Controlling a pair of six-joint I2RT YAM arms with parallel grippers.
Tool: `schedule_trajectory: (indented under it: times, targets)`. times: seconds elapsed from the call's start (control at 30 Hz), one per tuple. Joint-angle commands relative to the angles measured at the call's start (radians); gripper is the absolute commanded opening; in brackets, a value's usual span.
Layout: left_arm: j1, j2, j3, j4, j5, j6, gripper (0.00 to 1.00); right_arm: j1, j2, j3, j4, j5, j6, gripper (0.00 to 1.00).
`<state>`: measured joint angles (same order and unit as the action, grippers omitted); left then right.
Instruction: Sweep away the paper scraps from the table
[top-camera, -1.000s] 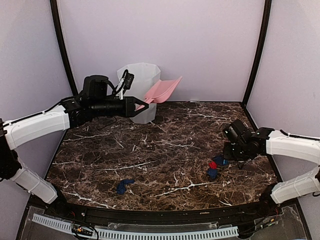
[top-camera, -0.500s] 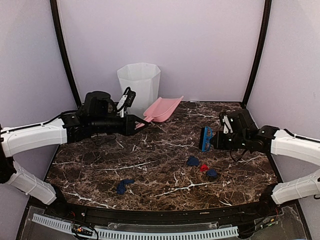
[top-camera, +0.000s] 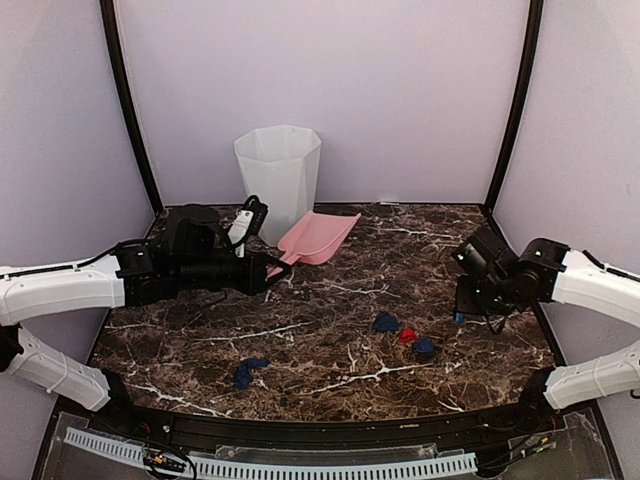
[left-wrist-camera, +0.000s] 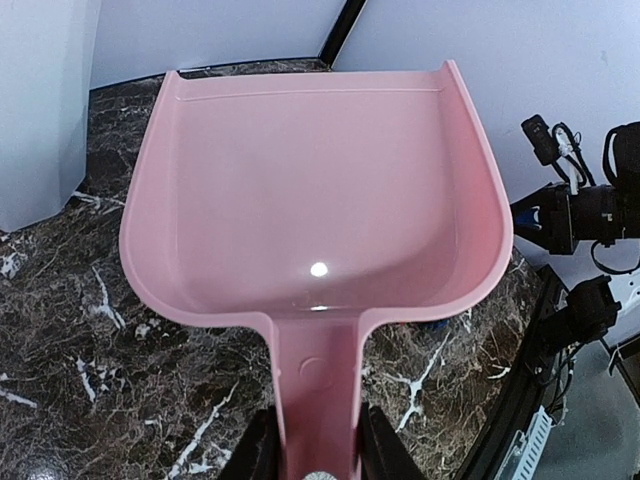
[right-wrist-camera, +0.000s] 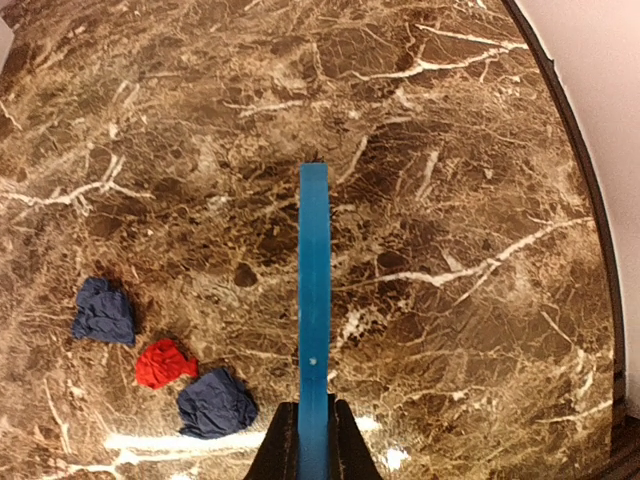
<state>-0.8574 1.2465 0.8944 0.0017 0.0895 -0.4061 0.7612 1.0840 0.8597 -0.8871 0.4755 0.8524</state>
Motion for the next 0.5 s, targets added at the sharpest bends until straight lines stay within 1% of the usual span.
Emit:
schedule_trajectory:
  times: [0.0,0.1,0.23,0.47]
  targets:
    - [-0.026,-0.014,-0.029,0.002,-0.044,-0.004,0.00,0.068,0.060,0.061,-0.162,0.063,0.095,0.00]
    - [-0.035,-0.020,-0.046,-0.020,-0.049,-0.005,0.00,0.105,0.107,0.061,-0.180,0.027,0.084,0.00]
    - [-0.038,-0.022,-0.057,-0.024,-0.058,-0.002,0.00,0.152,0.152,0.044,-0.146,-0.028,0.054,0.00]
    - [-0.042,-0.030,-0.072,-0.032,-0.070,-0.006,0.00,0.167,0.148,0.025,0.084,-0.190,-0.082,0.00]
